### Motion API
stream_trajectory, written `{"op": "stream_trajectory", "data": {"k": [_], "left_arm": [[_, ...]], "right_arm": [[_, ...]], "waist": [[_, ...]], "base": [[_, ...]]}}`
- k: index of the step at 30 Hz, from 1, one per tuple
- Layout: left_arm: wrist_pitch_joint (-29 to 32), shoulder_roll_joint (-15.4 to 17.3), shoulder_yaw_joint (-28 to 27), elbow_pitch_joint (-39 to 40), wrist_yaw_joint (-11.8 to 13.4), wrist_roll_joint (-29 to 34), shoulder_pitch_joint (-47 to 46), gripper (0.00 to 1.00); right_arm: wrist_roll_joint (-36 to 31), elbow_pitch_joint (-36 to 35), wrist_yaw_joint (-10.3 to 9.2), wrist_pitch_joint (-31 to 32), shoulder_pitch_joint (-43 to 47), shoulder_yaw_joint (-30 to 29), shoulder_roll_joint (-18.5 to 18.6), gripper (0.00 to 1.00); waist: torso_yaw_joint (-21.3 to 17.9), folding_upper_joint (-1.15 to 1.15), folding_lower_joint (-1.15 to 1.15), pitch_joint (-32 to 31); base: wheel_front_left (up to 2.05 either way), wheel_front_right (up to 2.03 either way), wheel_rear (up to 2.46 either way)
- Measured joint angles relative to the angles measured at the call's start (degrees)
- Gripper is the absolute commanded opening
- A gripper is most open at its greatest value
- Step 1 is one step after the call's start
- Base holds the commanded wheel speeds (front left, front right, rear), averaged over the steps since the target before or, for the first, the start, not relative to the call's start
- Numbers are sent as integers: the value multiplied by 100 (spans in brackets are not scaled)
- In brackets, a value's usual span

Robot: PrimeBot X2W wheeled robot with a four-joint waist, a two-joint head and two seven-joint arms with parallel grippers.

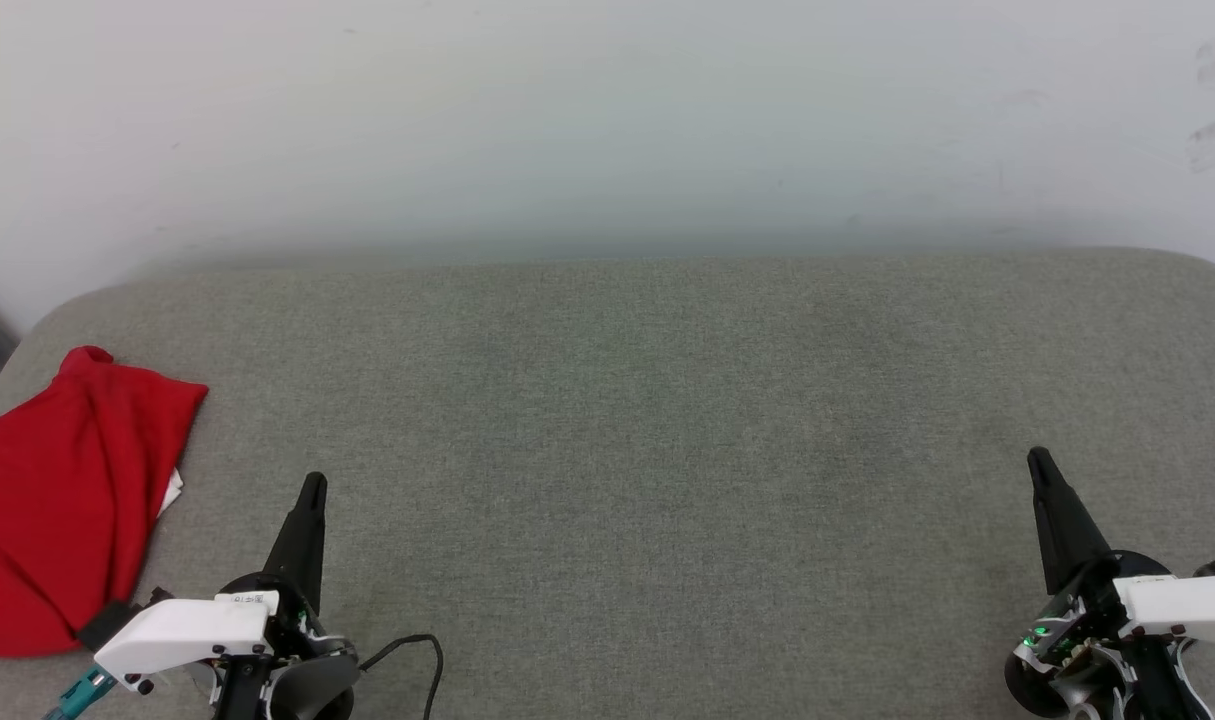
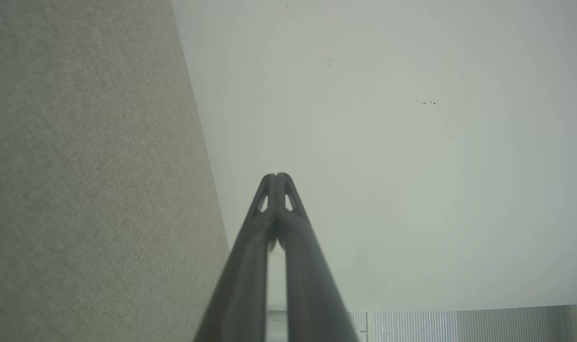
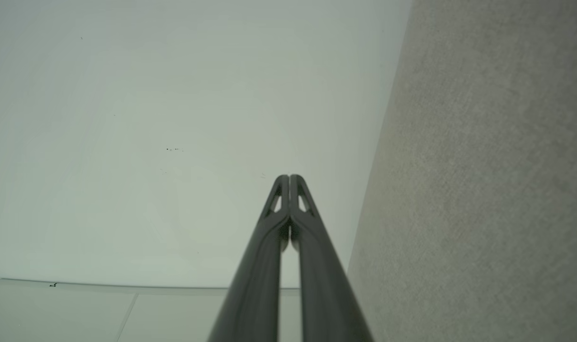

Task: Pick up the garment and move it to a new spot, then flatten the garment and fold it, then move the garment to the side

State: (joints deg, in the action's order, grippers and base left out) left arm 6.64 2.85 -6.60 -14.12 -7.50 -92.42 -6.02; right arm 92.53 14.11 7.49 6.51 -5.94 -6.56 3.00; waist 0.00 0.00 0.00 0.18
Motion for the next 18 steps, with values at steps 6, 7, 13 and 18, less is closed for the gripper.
{"op": "stream_trajectory", "data": {"k": [6,7,13,18], "left_arm": [[0,0,0,0,0,0,0,0],[0,0,0,0,0,0,0,0],[0,0,0,0,0,0,0,0],[0,0,0,0,0,0,0,0]], "right_arm": [[0,0,0,0,0,0,0,0],[0,0,0,0,0,0,0,0],[0,0,0,0,0,0,0,0],[0,0,0,0,0,0,0,0]], "waist": [[0,0,0,0],[0,0,0,0],[0,0,0,0],[0,0,0,0]], "base": [[0,0,0],[0,0,0],[0,0,0],[0,0,0]]}}
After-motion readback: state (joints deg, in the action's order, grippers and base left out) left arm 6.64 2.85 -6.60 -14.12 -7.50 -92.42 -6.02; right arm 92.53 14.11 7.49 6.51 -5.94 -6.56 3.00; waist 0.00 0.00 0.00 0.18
